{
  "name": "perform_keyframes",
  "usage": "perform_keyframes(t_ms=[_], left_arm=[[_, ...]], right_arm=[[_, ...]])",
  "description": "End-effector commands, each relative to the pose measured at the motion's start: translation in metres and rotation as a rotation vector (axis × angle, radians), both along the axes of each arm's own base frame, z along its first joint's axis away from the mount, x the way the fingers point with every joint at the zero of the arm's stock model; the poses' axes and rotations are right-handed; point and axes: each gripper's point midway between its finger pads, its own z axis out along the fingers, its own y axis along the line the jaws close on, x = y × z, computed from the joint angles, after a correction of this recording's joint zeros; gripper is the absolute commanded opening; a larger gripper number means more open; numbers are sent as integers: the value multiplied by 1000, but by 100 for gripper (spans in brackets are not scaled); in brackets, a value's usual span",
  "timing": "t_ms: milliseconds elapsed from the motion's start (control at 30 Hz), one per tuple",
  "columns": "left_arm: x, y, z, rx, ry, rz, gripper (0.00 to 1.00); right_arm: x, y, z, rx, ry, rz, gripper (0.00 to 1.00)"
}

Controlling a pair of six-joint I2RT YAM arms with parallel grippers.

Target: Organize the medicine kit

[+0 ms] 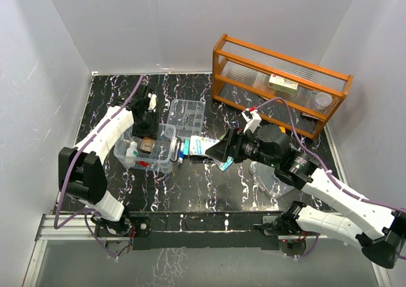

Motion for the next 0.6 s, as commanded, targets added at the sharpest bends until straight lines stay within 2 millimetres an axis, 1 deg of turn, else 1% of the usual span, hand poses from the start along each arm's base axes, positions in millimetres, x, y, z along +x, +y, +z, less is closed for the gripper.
perform_keyframes(t_ms=[0,67,167,367,467,567], left_arm=[[-9,18,-5,66,-23,43,21],[-14,25,-11,100,-7,61,22],[-20,29,-20,113,4,86,23],[-30,37,-28,133,-12,119,24],[-31,36,-33,125,-14,128,24],[-28,39,-35,135,-41,139,24]], right_arm=[[-3,1,16,63,-57,17,73],[-3,1,9,56,-44,16,73],[-4,2,2,62,-28,21,73],[-5,6,-6,82,2,28,73],[-5,7,-9,84,8,27,73],[-5,6,-10,83,11,21,73]])
